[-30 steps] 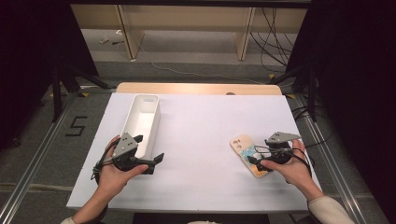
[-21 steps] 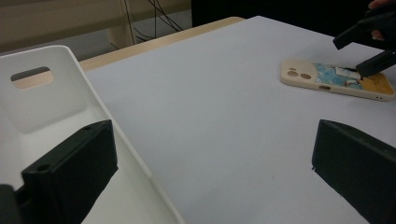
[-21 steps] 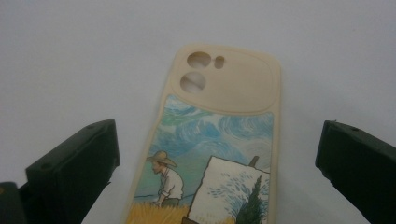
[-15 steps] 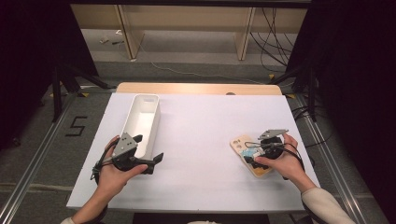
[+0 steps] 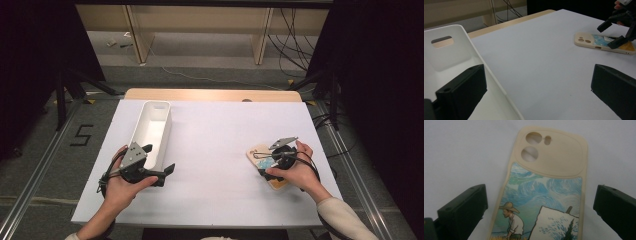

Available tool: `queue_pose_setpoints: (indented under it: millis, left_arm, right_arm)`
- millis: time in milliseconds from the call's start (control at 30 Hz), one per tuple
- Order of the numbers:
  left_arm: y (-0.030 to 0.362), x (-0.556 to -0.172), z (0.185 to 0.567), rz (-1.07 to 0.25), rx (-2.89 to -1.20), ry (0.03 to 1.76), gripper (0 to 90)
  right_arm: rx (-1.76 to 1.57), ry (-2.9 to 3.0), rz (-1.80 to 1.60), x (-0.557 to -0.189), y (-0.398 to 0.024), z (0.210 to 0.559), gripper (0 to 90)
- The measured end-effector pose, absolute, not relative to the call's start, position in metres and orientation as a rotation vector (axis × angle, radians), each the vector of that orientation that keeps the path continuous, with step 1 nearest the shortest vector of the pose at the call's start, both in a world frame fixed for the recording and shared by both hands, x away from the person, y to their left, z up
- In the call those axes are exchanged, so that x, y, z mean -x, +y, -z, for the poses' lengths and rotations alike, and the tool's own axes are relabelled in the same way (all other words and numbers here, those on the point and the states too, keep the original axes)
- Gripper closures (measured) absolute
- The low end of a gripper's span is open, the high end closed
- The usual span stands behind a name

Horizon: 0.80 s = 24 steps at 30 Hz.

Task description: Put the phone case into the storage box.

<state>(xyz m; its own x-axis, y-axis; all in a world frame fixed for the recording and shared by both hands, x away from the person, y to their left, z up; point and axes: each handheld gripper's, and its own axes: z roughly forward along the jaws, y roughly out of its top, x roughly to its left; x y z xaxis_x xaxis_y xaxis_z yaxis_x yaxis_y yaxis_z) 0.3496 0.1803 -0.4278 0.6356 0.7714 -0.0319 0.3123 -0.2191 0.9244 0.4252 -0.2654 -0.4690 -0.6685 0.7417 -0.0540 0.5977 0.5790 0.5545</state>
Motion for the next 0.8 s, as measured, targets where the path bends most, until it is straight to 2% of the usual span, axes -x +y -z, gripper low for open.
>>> queue_pose_setpoints:
  millis: [800]
  left_arm:
    - [0.1794,-0.3487,0.427,-0.549,-1.8,0.864,0.0]
  right_arm:
    - [-1.158,2.561,-0.625,-0.4285,-0.2631,0.4745,0.7]
